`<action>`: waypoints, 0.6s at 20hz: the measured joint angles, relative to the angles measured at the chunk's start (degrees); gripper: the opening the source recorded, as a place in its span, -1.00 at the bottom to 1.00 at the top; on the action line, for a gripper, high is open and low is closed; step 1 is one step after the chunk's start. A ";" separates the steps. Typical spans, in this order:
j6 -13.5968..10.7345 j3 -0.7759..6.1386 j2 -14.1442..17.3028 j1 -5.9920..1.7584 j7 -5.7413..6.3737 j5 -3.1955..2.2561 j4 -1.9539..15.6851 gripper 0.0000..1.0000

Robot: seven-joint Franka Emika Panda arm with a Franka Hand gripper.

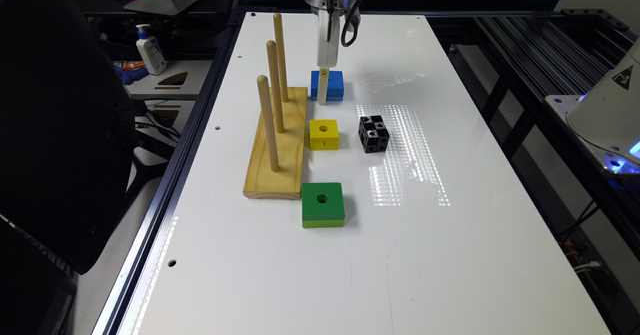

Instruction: Pick up blue block.

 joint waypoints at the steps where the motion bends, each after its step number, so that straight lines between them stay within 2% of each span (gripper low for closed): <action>1: -0.14 0.00 -0.31 0.00 0.00 0.00 0.00 -1.00; 8: -4.45 0.00 -4.89 0.00 0.00 0.00 -0.08 -1.00; 10: -7.10 0.02 -7.48 0.00 0.00 0.00 -0.13 -1.00; 12: -8.72 0.03 -8.99 0.00 0.00 0.00 -0.23 -1.00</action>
